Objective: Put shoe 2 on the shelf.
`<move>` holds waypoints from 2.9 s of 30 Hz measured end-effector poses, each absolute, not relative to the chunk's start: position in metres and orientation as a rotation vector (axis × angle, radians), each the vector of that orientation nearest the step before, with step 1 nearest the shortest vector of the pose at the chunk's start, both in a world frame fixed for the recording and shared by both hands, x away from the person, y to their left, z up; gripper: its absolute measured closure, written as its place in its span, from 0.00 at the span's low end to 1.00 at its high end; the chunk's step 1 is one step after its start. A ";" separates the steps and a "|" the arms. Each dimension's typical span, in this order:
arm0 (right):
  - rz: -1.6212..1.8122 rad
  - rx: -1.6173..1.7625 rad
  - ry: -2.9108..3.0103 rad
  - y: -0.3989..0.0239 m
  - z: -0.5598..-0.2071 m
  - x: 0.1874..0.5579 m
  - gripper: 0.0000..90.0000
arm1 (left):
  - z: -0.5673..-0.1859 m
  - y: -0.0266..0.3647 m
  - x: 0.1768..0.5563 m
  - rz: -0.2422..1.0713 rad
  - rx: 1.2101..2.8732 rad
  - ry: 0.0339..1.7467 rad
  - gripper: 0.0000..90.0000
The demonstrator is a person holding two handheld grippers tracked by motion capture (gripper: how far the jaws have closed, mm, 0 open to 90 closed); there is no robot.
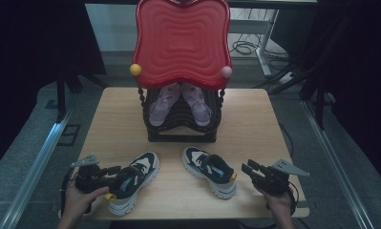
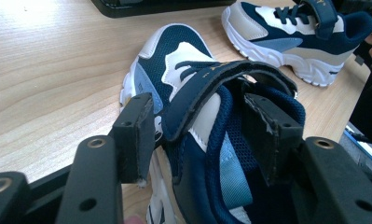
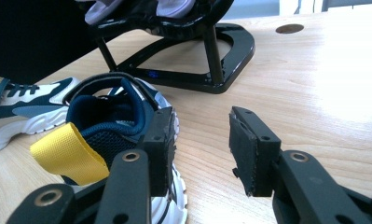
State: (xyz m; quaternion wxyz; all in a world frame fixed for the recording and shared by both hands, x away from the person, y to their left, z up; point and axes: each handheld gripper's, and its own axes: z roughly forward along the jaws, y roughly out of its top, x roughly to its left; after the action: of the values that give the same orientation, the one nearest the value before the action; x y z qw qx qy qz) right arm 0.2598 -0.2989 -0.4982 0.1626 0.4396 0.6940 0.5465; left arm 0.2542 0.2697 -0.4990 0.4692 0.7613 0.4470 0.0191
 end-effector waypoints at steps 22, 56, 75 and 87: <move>1.584 1.095 2.259 -0.260 -0.469 0.303 0.50 | -0.501 0.268 0.252 0.103 1.896 1.110 0.69; 1.288 1.084 2.609 -0.219 -0.472 0.337 0.62 | -0.501 0.268 0.252 0.097 1.888 1.117 0.68; 1.146 1.103 2.700 -0.214 -0.472 0.347 0.74 | -0.501 0.268 0.253 0.096 1.887 1.119 0.68; 1.088 1.068 2.724 -0.210 -0.471 0.349 0.79 | -0.501 0.268 0.252 0.097 1.886 1.118 0.68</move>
State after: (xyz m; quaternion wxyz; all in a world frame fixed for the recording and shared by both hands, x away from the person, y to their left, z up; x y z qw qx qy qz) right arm 0.3490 -0.2104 -0.4711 0.0102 0.3420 0.8727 0.3484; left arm 0.2524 0.2682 -0.5015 0.4560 0.7648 0.4535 0.0392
